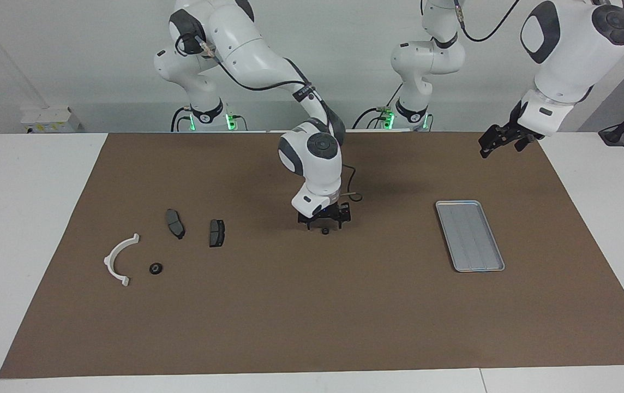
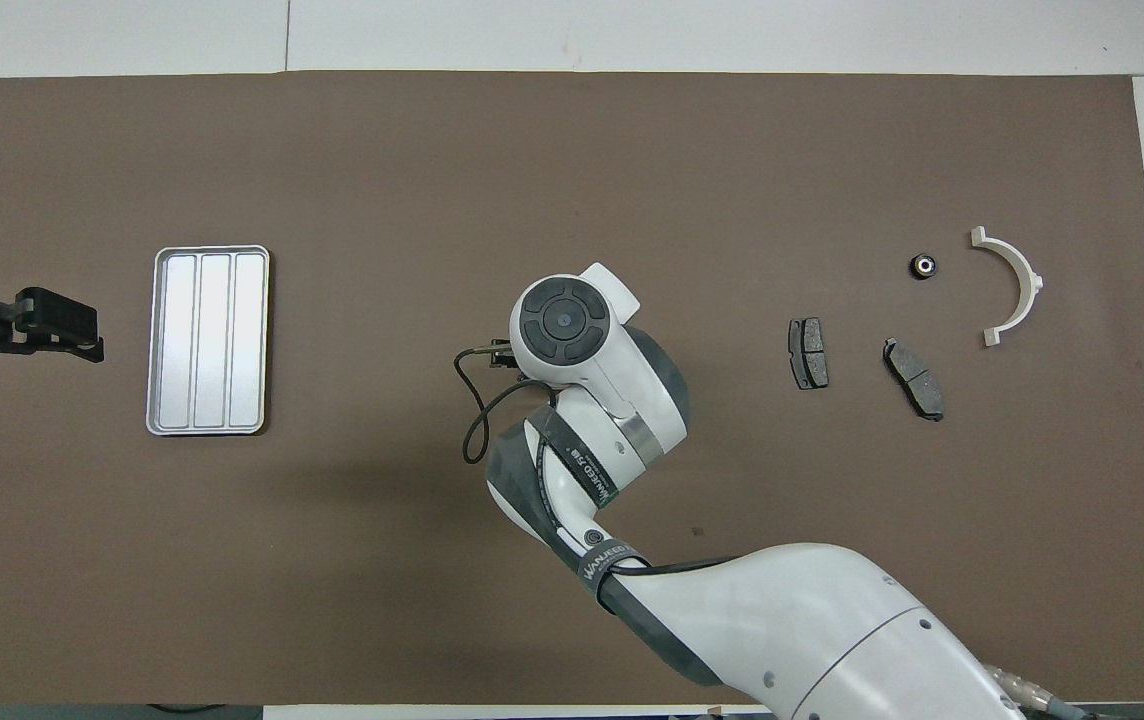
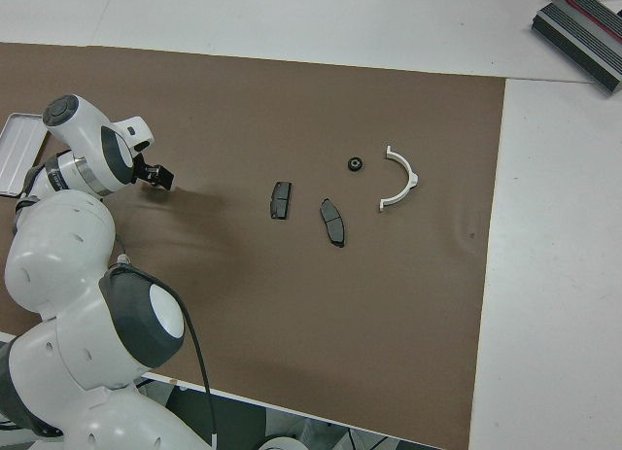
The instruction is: Place bearing gear from tray to pile
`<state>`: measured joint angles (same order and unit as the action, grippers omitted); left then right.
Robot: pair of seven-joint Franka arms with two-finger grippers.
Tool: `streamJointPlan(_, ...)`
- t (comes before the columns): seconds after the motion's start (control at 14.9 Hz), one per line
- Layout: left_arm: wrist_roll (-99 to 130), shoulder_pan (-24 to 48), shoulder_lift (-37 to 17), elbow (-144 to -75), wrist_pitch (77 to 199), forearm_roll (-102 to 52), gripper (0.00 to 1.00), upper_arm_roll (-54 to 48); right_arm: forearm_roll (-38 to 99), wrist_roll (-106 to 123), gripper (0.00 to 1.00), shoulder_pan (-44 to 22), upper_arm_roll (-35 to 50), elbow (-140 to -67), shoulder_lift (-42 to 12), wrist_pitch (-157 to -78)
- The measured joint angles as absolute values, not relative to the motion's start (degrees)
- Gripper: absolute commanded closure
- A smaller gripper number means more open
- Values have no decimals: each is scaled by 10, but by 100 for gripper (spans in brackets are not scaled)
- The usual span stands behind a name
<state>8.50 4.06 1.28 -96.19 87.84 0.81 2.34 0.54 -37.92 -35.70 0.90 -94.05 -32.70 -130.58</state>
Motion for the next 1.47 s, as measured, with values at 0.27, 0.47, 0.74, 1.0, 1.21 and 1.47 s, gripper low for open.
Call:
streamJointPlan(0.27,85,41,13,-962,878,8,0,23,5,-379,12,-357,9,-943,-327,-1308)
streamJointPlan(0.47,85,41,13,-962,878,8,0,23,6,-379,22,-357,9,-945,-327,-1310)
streamJointPlan(0.74,85,41,13,-962,878,8,0,23,6,-379,44,-357,9,-952,-327,-1323)
streamJointPlan(1.0,85,41,13,-962,878,8,0,23,6,-379,92,-356,9,-959,-325,-1339)
streamJointPlan(1.21,85,41,13,-962,878,8,0,23,7,-378,100,-357,10,-960,-320,-1341)
streamJointPlan(1.47,85,41,13,-962,878,8,0,23,7,-372,100,-355,9,-959,-320,-1337)
